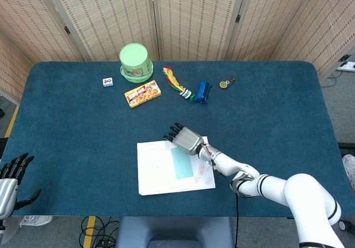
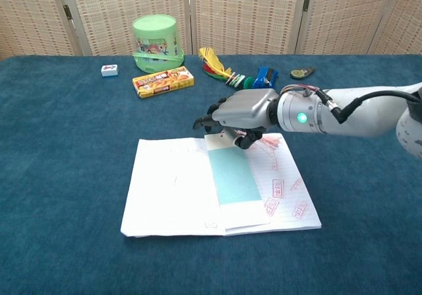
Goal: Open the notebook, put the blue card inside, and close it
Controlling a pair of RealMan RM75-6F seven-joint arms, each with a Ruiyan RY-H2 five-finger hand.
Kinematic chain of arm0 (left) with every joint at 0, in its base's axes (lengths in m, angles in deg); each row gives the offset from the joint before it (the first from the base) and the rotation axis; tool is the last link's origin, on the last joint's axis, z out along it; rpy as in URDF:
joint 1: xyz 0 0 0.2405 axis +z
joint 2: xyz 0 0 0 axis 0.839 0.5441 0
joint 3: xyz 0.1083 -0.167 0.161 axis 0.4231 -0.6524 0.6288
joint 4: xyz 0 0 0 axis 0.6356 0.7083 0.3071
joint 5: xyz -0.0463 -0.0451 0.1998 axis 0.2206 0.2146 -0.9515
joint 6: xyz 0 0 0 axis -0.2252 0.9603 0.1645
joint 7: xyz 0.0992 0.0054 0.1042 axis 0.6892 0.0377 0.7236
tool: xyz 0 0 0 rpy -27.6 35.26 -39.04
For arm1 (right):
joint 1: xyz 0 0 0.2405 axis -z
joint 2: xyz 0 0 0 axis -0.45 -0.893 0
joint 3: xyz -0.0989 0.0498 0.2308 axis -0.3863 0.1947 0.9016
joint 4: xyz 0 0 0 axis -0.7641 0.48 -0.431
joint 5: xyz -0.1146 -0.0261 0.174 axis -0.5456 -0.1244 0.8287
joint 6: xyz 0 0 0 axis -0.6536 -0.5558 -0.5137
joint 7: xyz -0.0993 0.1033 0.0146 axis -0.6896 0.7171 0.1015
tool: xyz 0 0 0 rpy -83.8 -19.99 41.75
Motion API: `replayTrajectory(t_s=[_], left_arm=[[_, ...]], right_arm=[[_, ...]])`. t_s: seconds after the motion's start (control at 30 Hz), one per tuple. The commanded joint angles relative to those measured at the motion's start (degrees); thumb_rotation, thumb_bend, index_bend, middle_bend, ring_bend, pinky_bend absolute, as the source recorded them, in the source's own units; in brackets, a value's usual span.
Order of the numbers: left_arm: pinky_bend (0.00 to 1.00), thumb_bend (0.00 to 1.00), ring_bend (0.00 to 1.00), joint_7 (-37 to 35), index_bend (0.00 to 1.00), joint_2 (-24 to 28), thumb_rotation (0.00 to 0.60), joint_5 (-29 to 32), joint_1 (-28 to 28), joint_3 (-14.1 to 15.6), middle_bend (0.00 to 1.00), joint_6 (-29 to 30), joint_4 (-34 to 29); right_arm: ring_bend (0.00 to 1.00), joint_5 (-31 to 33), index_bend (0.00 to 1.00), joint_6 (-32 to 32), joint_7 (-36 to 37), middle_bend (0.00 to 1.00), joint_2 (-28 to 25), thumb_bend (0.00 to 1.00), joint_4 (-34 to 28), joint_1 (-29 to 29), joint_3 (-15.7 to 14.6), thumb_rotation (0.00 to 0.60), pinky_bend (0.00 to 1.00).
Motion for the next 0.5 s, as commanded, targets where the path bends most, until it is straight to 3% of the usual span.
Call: replayTrajectory(t_s=[0.03,0.5], left_arm=[[0.17,0.28,0.11,0.0,0.12,-0.1,0.600,0.0,0.0,0.0,0.09,-0.1,0.0],[0.17,0.28,0.11,-0.1,0.12,-0.3,0.600,-0.1,-0.1,0.1,0.09,-0.3,0.3]], right_arm=[[0.00,0.2,0.01,0.0,-0.1,0.17,-0.2,0.91,-0.3,0.2,-0.2,0.600,0.00],[0.00,2.1,0.01,0.9,-3.1,0.17,-1.7,0.91,-3.5,1.3,-0.6,0.600,0.00]])
